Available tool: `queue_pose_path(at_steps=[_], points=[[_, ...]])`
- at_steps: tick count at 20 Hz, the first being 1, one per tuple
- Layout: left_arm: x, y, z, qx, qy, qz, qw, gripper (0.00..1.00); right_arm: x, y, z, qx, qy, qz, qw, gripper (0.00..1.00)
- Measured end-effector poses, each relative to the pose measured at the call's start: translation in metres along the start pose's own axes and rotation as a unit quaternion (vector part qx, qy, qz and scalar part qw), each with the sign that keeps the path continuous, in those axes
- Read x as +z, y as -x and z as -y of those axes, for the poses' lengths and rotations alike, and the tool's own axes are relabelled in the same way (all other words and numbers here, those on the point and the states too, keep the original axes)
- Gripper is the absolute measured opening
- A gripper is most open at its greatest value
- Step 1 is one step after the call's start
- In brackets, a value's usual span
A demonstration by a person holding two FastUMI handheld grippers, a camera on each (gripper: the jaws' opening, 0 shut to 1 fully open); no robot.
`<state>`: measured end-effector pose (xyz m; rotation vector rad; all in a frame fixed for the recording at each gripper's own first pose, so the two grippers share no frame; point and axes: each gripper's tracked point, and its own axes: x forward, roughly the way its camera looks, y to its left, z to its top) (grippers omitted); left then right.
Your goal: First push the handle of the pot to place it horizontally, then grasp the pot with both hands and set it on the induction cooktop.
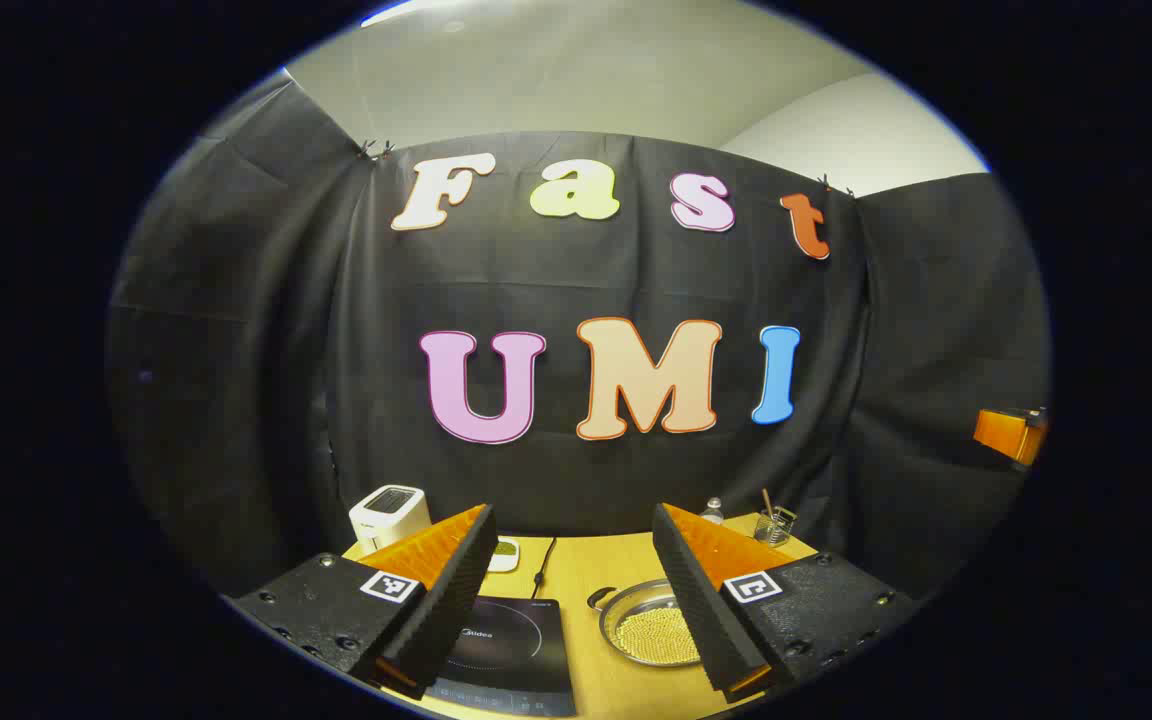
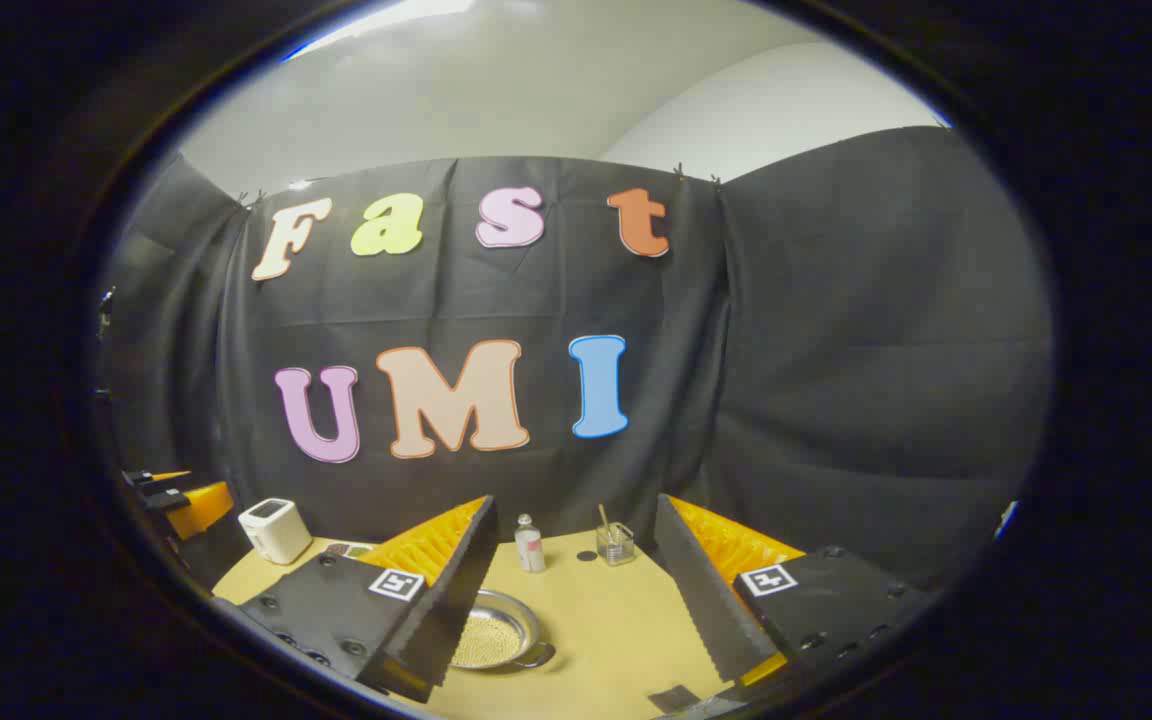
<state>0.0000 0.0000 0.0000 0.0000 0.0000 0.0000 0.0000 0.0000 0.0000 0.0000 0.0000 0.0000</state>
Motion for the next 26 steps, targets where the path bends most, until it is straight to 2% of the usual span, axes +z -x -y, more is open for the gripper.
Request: queue_pose_path(at_steps=[1,4,5,6,7,8,9,11,12,13,14,23,24,26], points=[[-0.001,0.0,-0.003,0.004,0.002,0.0,1.0,0.95,0.0,-0.001,-0.002,0.002,0.002,0.0,1.0,0.98],[-0.003,0.0,-0.009,0.012,0.002,-0.004,1.0,0.95,0.0,-0.001,-0.005,0.005,0.007,0.0,1.0,0.98],[-0.003,0.001,-0.011,0.014,0.001,-0.004,1.0,0.95,0.001,-0.002,-0.007,0.006,0.007,0.001,1.0,0.94],[-0.004,0.001,-0.012,0.015,0.002,-0.004,1.0,0.95,0.002,-0.003,-0.008,0.007,0.006,0.001,1.0,0.94],[-0.005,0.001,-0.013,0.016,0.002,-0.004,1.0,0.95,0.001,-0.001,-0.008,0.007,0.004,0.002,1.0,0.98],[-0.005,0.001,-0.014,0.016,0.002,-0.004,1.0,0.95,0.002,-0.001,-0.009,0.007,0.003,0.002,1.0,0.94],[-0.006,0.001,-0.015,0.017,0.002,-0.005,1.0,0.92,0.0,0.0,-0.009,0.006,0.002,0.001,1.0,0.94],[-0.008,0.003,-0.018,0.02,0.001,-0.007,1.0,0.92,-0.002,0.0,-0.011,0.007,0.001,-0.002,1.0,0.94],[-0.011,0.005,-0.02,0.021,0.001,-0.009,1.0,0.92,-0.003,0.001,-0.013,0.009,0.001,-0.004,1.0,0.98],[-0.012,0.007,-0.021,0.021,0.002,-0.011,1.0,0.92,-0.005,0.003,-0.015,0.01,0.002,-0.007,1.0,0.98],[-0.014,0.008,-0.023,0.023,0.002,-0.014,1.0,0.92,-0.007,0.004,-0.018,0.011,0.005,-0.009,1.0,0.94],[-0.019,0.029,-0.058,0.046,-0.011,-0.015,0.999,0.92,-0.034,0.01,-0.049,0.027,-0.002,-0.039,0.999,0.94],[-0.021,0.033,-0.06,0.046,-0.012,-0.014,0.999,0.95,-0.037,0.011,-0.054,0.029,-0.005,-0.043,0.999,0.94],[-0.021,0.039,-0.067,0.046,-0.015,-0.014,0.999,0.92,-0.042,0.013,-0.062,0.032,-0.012,-0.048,0.998,0.94]])
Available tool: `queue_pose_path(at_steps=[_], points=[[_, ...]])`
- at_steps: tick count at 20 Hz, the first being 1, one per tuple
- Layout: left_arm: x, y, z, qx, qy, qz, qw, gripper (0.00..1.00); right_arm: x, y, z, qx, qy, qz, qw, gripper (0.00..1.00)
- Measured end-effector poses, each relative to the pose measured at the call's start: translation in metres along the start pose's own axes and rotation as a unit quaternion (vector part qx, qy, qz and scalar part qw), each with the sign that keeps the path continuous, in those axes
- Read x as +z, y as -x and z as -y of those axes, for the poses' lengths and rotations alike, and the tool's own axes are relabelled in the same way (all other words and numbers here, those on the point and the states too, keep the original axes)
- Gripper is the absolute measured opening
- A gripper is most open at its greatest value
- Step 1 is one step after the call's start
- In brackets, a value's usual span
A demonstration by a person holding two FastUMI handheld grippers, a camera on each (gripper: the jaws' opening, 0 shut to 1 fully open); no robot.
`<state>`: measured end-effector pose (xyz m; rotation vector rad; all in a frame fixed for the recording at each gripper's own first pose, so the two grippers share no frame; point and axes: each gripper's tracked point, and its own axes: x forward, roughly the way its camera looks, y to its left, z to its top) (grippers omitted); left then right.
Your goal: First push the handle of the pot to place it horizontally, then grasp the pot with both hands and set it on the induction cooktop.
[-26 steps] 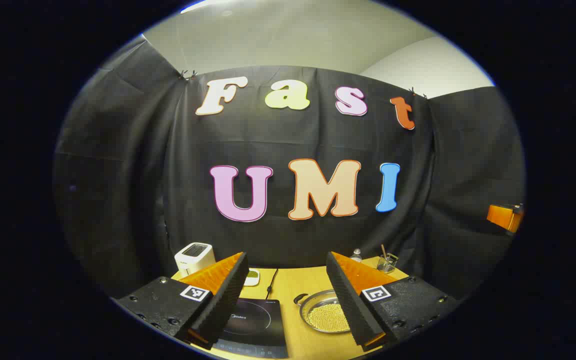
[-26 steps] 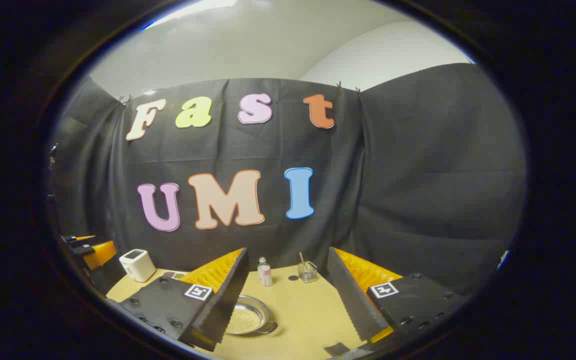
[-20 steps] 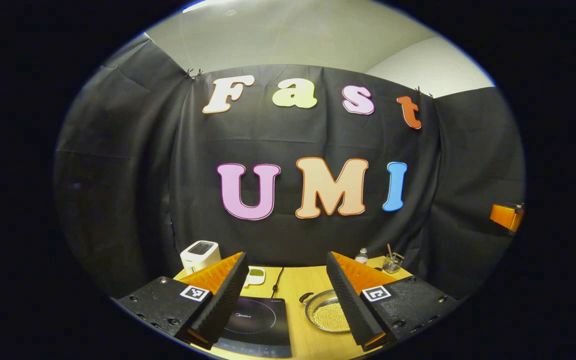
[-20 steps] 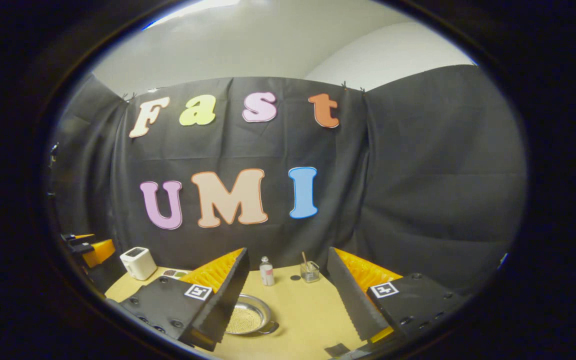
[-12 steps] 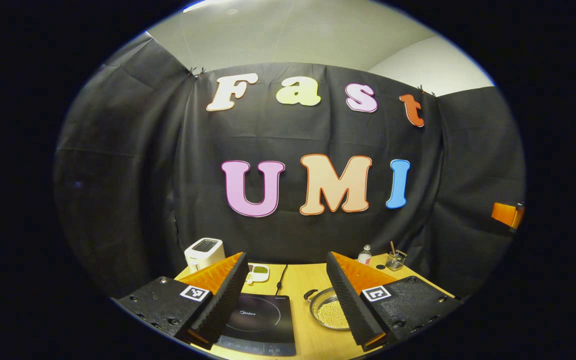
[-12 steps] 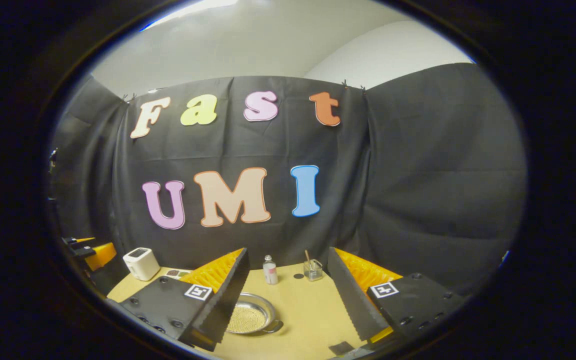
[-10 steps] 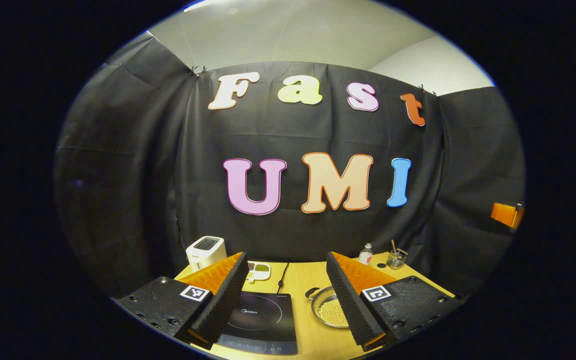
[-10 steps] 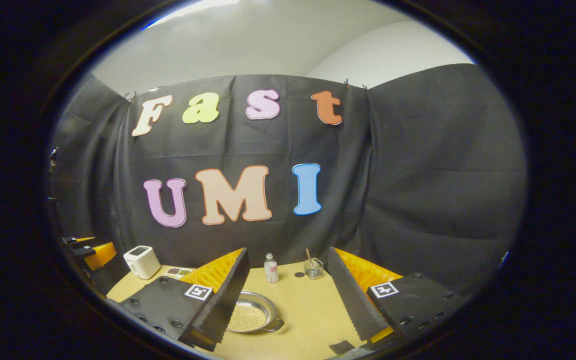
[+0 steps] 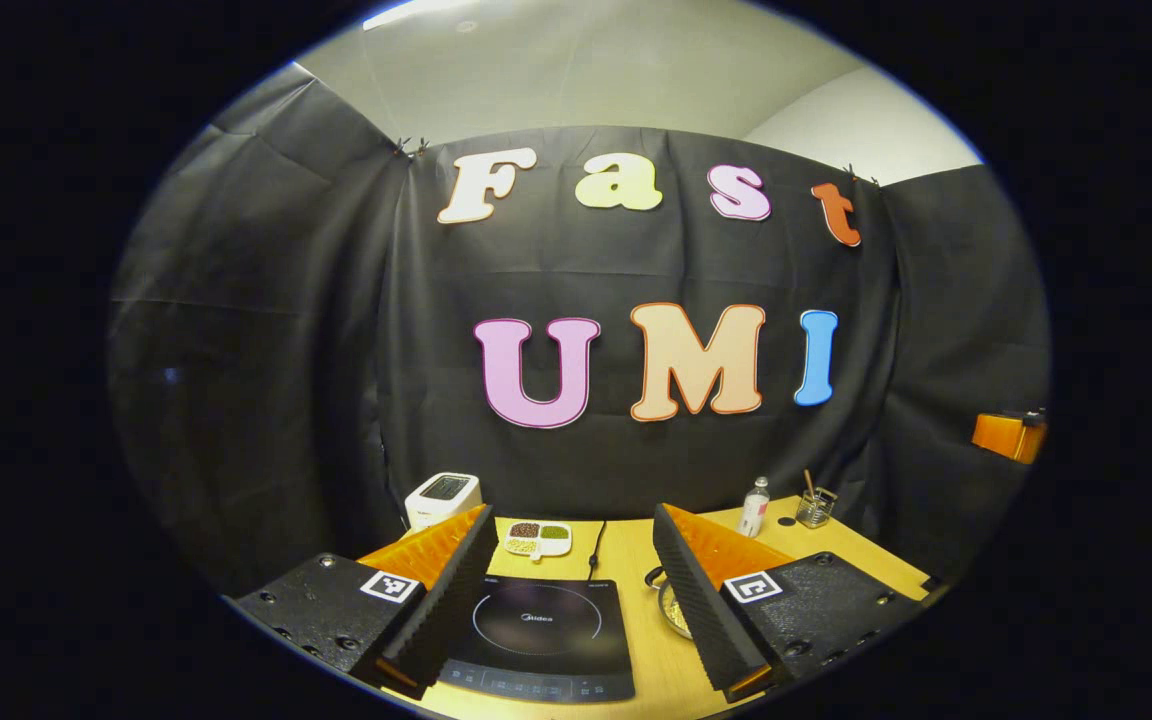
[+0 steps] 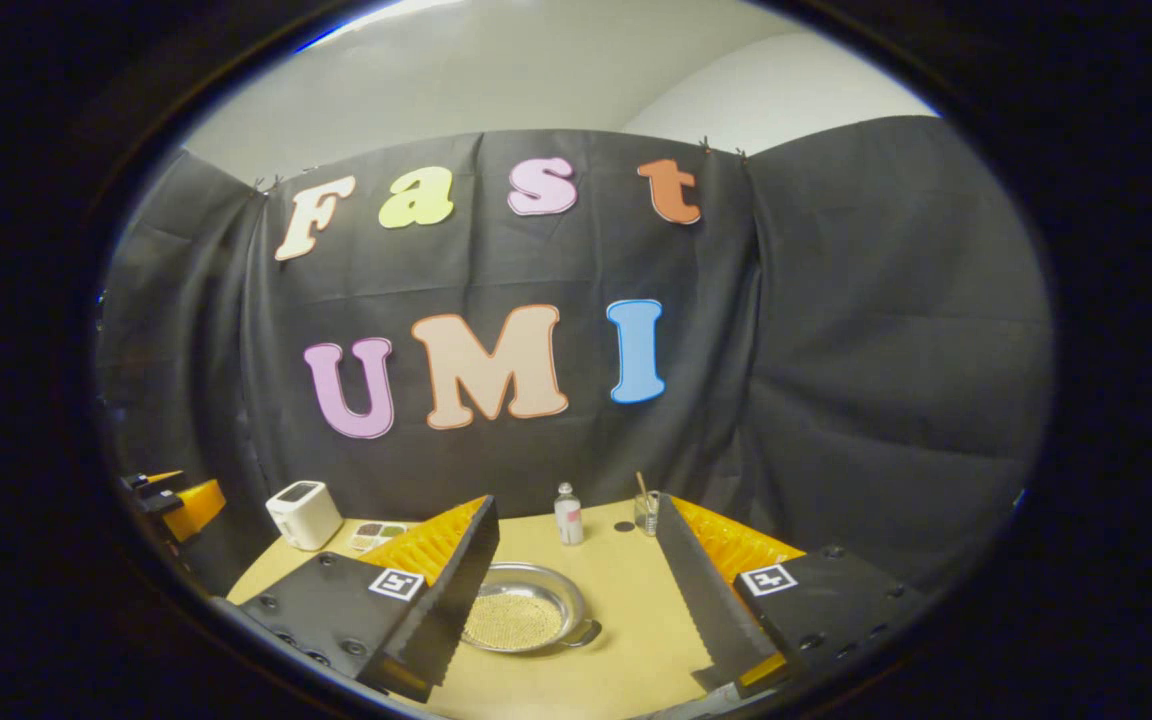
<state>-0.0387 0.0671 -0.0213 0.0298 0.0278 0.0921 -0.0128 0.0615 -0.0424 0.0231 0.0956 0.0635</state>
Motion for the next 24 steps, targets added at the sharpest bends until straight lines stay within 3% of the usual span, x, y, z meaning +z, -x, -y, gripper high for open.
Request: queue_pose_path(at_steps=[2,4,8,9,12,13,14,15,16,17,20,21,24], points=[[-0.004,0.004,-0.008,0.0,-0.005,-0.001,1.0,0.95,-0.008,0.001,-0.005,0.0,-0.005,-0.006,1.0,0.74],[-0.007,0.01,-0.017,0.004,-0.007,0.001,1.0,0.92,-0.011,0.002,-0.008,-0.007,-0.008,-0.004,1.0,0.58],[-0.015,0.024,-0.034,0.023,-0.002,-0.005,1.0,0.95,-0.023,-0.001,-0.012,-0.016,0.019,-0.009,1.0,0.05],[-0.018,0.026,-0.035,0.025,0.002,-0.008,1.0,0.92,-0.029,-0.003,-0.016,-0.011,0.019,-0.015,1.0,0.0],[-0.028,0.031,-0.042,0.034,0.005,-0.021,0.999,0.95,-0.044,-0.007,-0.021,0.002,0.008,-0.042,0.999,0.0],[-0.03,0.031,-0.045,0.04,0.004,-0.024,0.999,0.92,-0.053,-0.008,-0.02,0.004,0.005,-0.054,0.998,0.07],[-0.033,0.029,-0.047,0.044,0.002,-0.028,0.999,0.92,-0.064,-0.01,-0.019,0.006,0.003,-0.07,0.998,0.0],[-0.035,0.027,-0.047,0.048,0.0,-0.031,0.998,0.95,-0.076,-0.012,-0.018,0.009,-0.001,-0.088,0.996,0.18],[-0.038,0.025,-0.047,0.053,-0.002,-0.034,0.998,0.95,-0.089,-0.015,-0.017,0.013,-0.007,-0.108,0.994,0.07],[-0.039,0.02,-0.047,0.057,-0.003,-0.038,0.998,0.95,-0.107,-0.019,-0.017,0.018,-0.015,-0.136,0.99,0.07],[-0.046,0.007,-0.044,0.07,-0.008,-0.052,0.996,0.92,-0.164,-0.03,-0.012,0.023,-0.034,-0.231,0.972,0.0],[-0.047,0.001,-0.04,0.069,-0.007,-0.055,0.996,0.92,-0.18,-0.033,-0.01,0.022,-0.04,-0.258,0.965,0.07],[-0.054,-0.018,-0.03,0.073,0.003,-0.066,0.995,0.92,-0.231,-0.042,-0.005,0.02,-0.078,-0.351,0.933,0.07]])
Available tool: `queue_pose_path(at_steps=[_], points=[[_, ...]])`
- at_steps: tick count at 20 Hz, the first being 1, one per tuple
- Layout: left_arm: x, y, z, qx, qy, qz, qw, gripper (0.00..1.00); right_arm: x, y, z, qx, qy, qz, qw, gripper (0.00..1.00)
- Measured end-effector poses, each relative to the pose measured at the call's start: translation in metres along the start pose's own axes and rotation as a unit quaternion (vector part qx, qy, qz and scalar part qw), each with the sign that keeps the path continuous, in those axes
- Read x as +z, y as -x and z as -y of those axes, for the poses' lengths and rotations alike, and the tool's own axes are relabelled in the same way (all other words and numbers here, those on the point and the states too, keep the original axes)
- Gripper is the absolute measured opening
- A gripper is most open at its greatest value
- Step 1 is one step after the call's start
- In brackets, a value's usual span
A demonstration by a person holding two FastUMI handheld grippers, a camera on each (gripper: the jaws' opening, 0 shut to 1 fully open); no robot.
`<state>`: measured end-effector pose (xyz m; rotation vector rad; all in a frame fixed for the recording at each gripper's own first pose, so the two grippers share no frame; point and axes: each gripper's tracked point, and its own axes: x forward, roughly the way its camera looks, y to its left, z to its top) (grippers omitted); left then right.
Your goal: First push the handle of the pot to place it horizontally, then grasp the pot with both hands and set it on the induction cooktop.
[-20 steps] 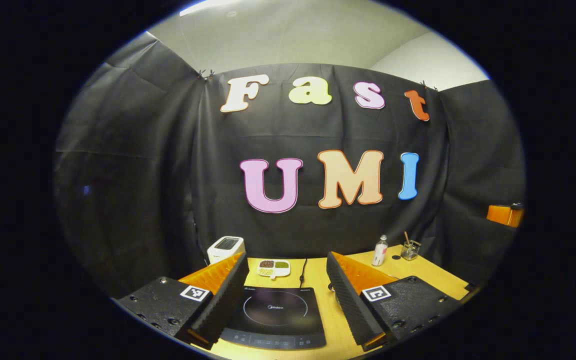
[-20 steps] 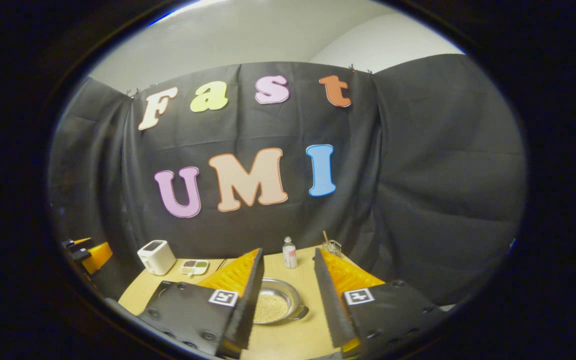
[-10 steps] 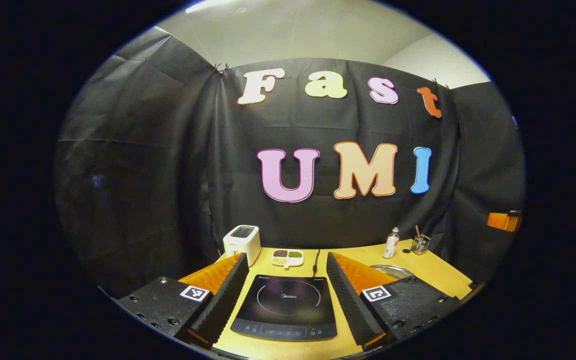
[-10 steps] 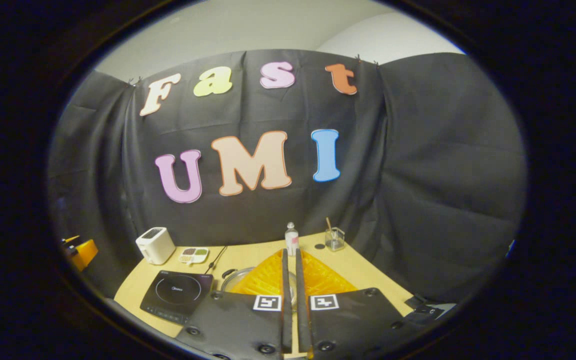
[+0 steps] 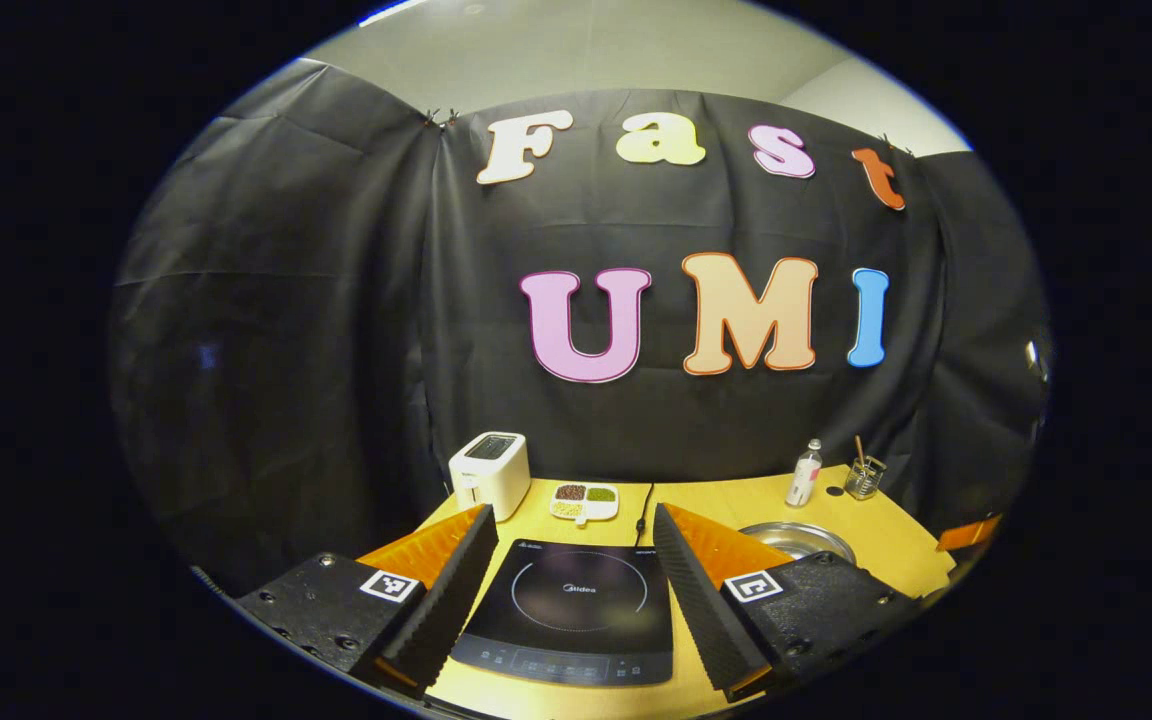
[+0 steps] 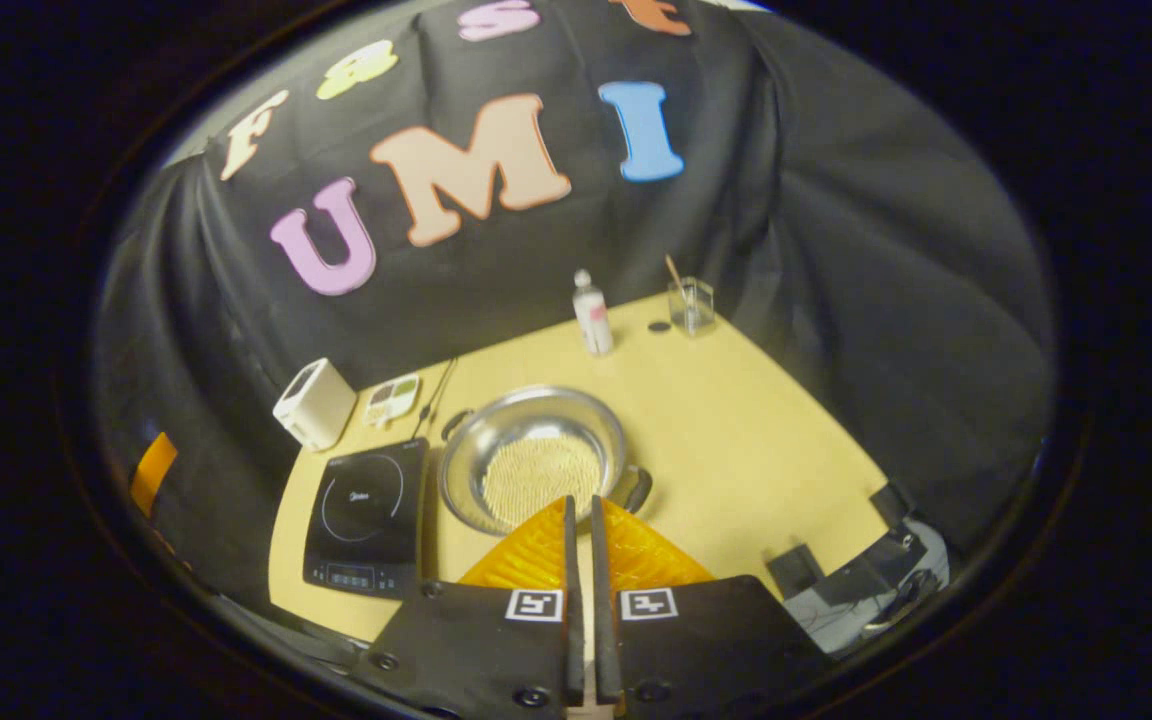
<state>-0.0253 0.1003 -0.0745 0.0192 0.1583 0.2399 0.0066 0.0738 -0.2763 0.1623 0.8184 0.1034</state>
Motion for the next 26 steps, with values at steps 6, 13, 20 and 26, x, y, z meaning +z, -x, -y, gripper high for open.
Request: queue_pose_path(at_steps=[6,13,20,26], points=[[-0.003,-0.033,0.01,0.045,0.013,-0.019,0.999,0.92,-0.047,-0.064,0.015,0.021,-0.094,-0.154,0.983,0.07],[-0.009,-0.067,0.03,0.078,0.004,-0.037,0.996,0.92,-0.082,-0.121,0.037,-0.014,-0.091,-0.243,0.966,0.07],[-0.017,-0.083,0.062,0.088,0.012,-0.053,0.995,0.96,-0.089,-0.155,0.042,-0.006,-0.104,-0.285,0.953,0.07],[-0.026,-0.081,0.073,0.099,0.004,-0.07,0.993,0.99,-0.077,-0.167,0.053,-0.003,-0.151,-0.288,0.945,0.08]])
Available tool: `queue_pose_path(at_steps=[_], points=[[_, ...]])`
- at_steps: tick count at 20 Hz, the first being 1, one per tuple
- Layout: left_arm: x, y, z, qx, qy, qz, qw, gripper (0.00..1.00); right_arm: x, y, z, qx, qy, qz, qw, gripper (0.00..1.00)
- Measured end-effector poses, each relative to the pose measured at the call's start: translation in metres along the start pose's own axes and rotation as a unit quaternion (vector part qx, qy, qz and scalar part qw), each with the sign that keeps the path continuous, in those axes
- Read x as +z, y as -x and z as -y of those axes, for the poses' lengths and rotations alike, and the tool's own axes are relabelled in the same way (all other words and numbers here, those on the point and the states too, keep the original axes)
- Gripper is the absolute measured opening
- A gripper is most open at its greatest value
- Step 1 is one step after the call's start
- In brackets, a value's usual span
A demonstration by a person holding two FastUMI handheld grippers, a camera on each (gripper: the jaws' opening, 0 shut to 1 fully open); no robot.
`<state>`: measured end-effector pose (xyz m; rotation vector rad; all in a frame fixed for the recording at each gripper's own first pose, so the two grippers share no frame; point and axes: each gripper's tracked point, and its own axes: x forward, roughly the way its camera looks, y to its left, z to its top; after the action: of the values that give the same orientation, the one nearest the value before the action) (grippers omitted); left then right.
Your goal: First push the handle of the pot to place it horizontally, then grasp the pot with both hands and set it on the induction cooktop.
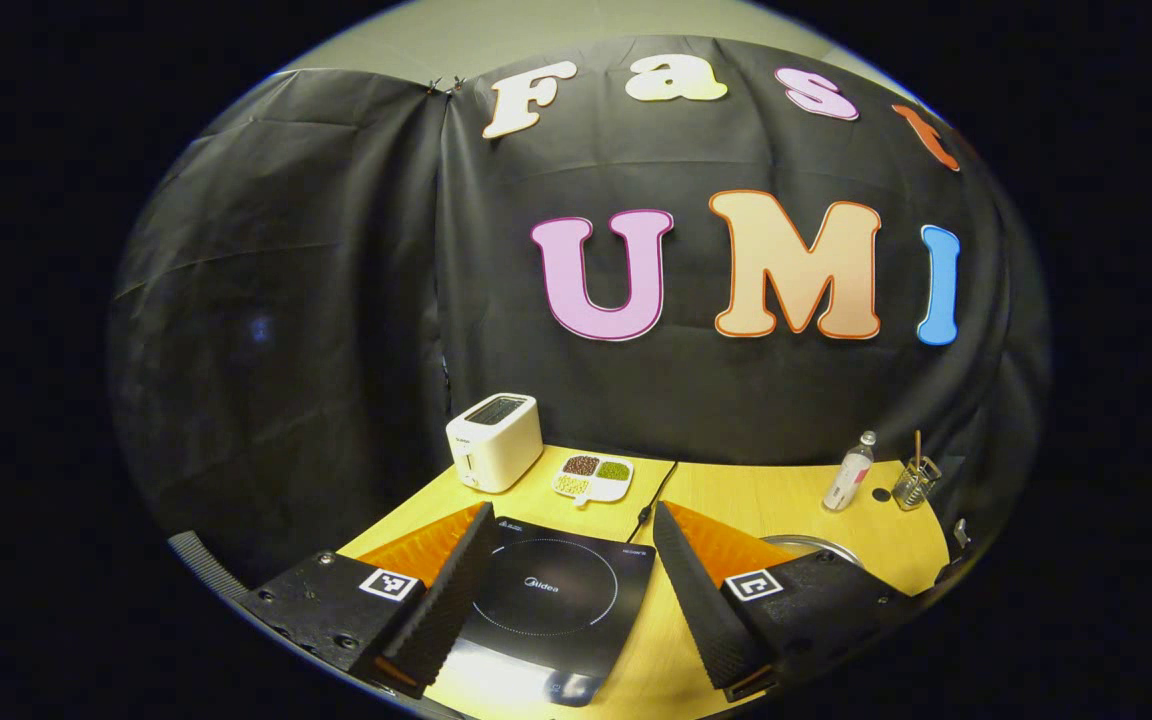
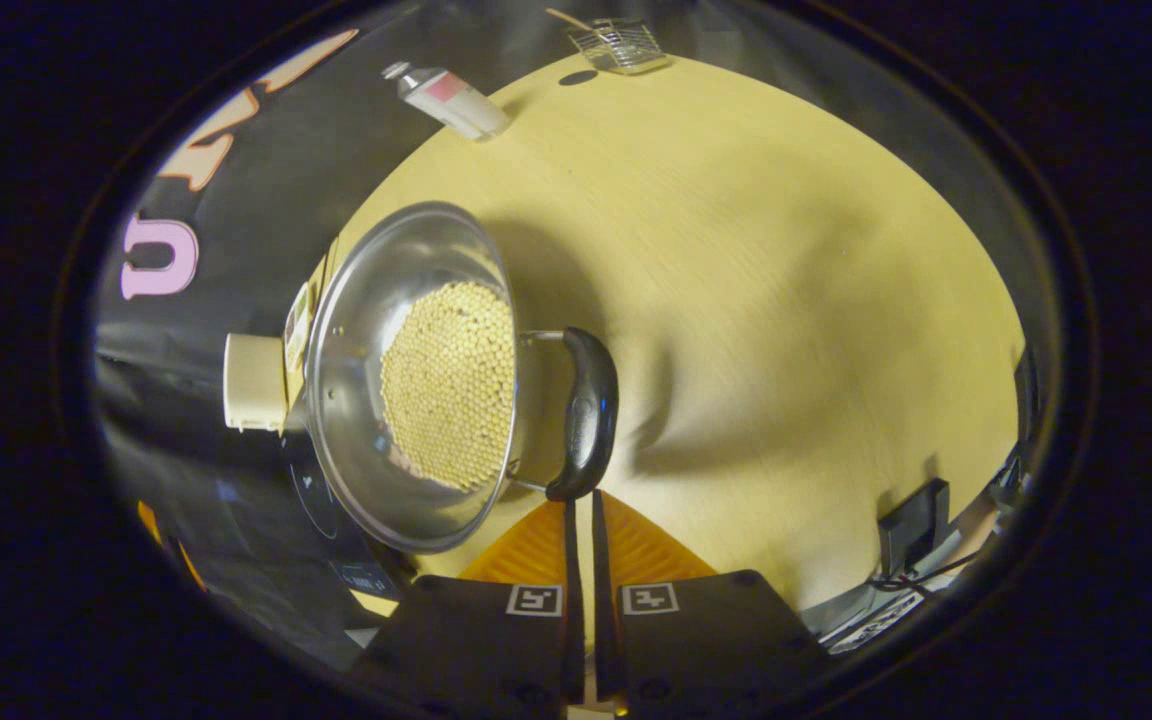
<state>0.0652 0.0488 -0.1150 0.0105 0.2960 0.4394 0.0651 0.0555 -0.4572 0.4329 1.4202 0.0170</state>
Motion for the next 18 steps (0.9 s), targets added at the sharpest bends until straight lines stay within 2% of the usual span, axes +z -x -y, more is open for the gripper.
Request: queue_pose_path(at_steps=[1,7,10,13,18], points=[[-0.003,-0.001,0.003,-0.001,-0.001,-0.005,1.0,0.96,0.007,-0.002,0.0,0.003,-0.01,0.003,1.0,0.08],[-0.016,-0.018,0.027,-0.026,0.006,-0.032,0.999,0.96,0.049,-0.013,-0.004,0.01,-0.038,0.023,0.999,0.07],[-0.024,-0.027,0.036,-0.037,0.021,-0.043,0.998,0.96,0.064,-0.02,-0.011,0.011,-0.035,0.025,0.999,0.07],[-0.037,-0.034,0.038,-0.044,0.044,-0.063,0.996,0.96,0.074,-0.022,-0.01,-0.006,-0.022,0.036,0.999,0.07],[-0.065,-0.039,0.034,-0.039,0.07,-0.103,0.991,0.96,0.092,-0.025,-0.011,-0.012,-0.018,0.046,0.999,0.07]])
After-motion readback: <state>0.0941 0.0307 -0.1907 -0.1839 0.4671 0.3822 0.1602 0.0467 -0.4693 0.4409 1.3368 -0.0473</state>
